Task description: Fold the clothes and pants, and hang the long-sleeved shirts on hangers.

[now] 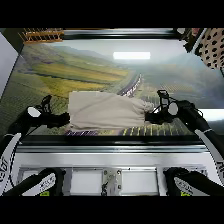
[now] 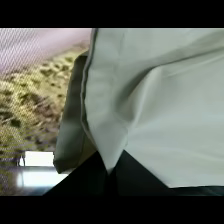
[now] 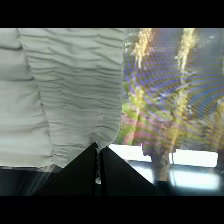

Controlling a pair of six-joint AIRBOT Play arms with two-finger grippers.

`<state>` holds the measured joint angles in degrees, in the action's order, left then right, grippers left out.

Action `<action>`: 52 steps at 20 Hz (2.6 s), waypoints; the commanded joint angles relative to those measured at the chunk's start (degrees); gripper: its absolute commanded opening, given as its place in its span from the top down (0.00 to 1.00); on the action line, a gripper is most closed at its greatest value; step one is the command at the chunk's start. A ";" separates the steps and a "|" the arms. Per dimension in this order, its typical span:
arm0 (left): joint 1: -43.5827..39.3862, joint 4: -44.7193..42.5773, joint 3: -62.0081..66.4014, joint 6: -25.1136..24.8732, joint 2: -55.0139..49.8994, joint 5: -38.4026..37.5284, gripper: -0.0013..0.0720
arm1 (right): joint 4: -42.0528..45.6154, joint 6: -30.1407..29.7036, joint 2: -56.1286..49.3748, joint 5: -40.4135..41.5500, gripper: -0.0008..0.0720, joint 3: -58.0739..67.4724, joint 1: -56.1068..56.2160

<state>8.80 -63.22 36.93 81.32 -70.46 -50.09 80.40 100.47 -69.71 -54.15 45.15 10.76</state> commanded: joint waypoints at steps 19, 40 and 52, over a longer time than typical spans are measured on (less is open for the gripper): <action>-2.60 0.26 5.14 4.76 21.07 -5.84 0.43 | -22.60 -24.79 8.02 -15.39 0.05 5.42 -19.96; -15.13 0.28 5.16 6.16 21.70 -2.21 0.98 | -54.47 -47.15 -22.82 0.37 0.01 4.85 -13.81; -15.13 0.28 5.16 6.16 21.70 -2.14 0.98 | -57.99 -47.04 -22.49 0.13 0.96 4.90 -11.13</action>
<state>-6.31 -62.92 42.04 87.44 -48.80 -52.29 22.63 53.30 -92.51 -53.60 49.98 -0.40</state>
